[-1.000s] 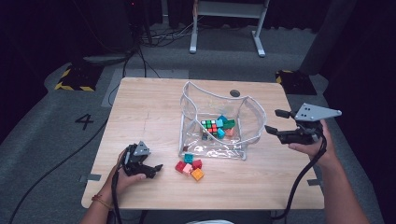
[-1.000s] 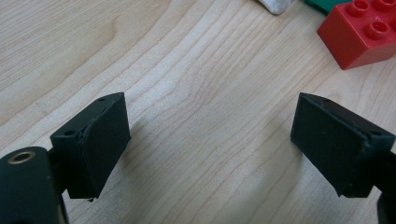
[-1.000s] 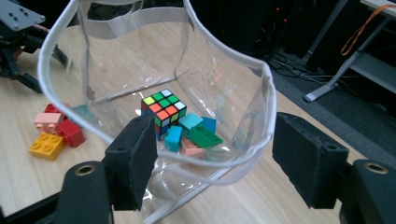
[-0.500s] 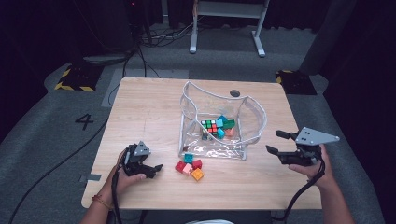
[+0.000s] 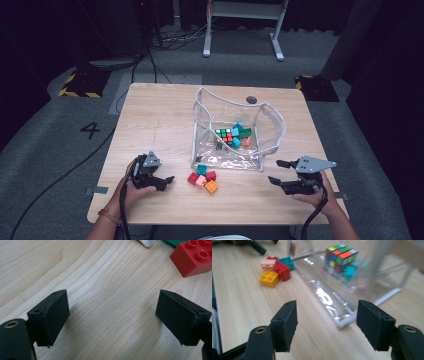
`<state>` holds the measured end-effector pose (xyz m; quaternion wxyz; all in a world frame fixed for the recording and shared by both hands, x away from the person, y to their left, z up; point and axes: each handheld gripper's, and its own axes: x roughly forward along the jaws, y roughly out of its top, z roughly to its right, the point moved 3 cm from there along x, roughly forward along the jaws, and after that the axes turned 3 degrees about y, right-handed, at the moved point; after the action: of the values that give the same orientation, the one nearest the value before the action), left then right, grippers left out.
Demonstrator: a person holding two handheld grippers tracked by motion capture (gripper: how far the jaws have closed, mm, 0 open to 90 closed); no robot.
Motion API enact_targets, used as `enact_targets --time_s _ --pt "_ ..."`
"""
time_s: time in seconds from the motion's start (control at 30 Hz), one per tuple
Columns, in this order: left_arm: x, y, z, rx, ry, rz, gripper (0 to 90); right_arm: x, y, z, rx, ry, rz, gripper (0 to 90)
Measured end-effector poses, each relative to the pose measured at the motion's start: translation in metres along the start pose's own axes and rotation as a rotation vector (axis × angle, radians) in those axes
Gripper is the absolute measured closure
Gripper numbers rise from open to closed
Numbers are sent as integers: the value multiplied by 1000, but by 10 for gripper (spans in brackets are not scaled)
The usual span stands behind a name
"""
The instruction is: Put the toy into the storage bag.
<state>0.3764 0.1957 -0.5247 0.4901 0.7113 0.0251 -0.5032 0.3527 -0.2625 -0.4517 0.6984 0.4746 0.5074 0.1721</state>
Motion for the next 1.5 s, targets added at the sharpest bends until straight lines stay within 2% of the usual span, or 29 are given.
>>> enact_targets --time_s 0.23,0.3,0.4,0.53,0.6,0.67,0.83,0.87,0.9,0.97,1.03,1.1,1.13,1.17,1.2,1.23,1.27,1.3,1.37,1.4,1.47,1.5 --pt "0 0 -1 8 10 3 119 38 -9 -23 -39 98 -56 347" --pt "0 0 0 2 6 5 119 49 -9 -31 -32 128 -75 350" --pt "0 0 -1 4 5 3 119 63 -4 -41 -48 169 -64 358" --pt "0 0 -1 4 6 3 119 81 0 -55 -53 194 -82 373" --pt "0 0 -1 4 6 3 119 89 2 -57 -79 210 -75 376" --pt "0 0 -1 4 6 3 119 101 3 -63 -104 227 -93 378" --pt "0 0 -1 8 6 2 119 121 7 -76 -134 229 -134 382" --pt "0 0 0 0 1 1 119 127 11 -79 -112 238 -116 383" --pt "0 0 0 0 0 0 119 130 12 -80 -96 241 -125 384" --pt "0 0 0 -1 -3 1 119 138 16 -82 -118 248 -110 387" --pt "0 0 -1 5 6 2 119 144 17 -87 -110 246 -129 389" --pt "0 0 -1 10 11 3 119 150 18 -89 -136 246 -144 390" --pt "0 0 -1 11 10 2 119 152 19 -90 -133 238 -152 393" --pt "0 0 -1 11 10 2 119 156 21 -90 -140 243 -123 394" --pt "0 0 -1 8 5 2 119 156 22 -92 -114 236 -145 397" --pt "0 0 0 -2 1 1 119 158 23 -91 -124 234 -143 404" --pt "0 0 0 -2 -3 3 119 161 24 -89 -150 232 -125 420" --pt "0 0 0 -3 -5 3 120 161 24 -92 -117 234 -138 429" --pt "0 0 0 1 -2 2 120 163 26 -93 -100 232 -135 460" --pt "0 0 0 -4 -5 3 120 165 27 -90 -139 241 -115 496" --pt "0 0 0 -2 -4 2 120 165 27 -92 -124 245 -114 539" --pt "0 0 0 -3 -5 3 120 162 26 -93 -95 242 -140 575"
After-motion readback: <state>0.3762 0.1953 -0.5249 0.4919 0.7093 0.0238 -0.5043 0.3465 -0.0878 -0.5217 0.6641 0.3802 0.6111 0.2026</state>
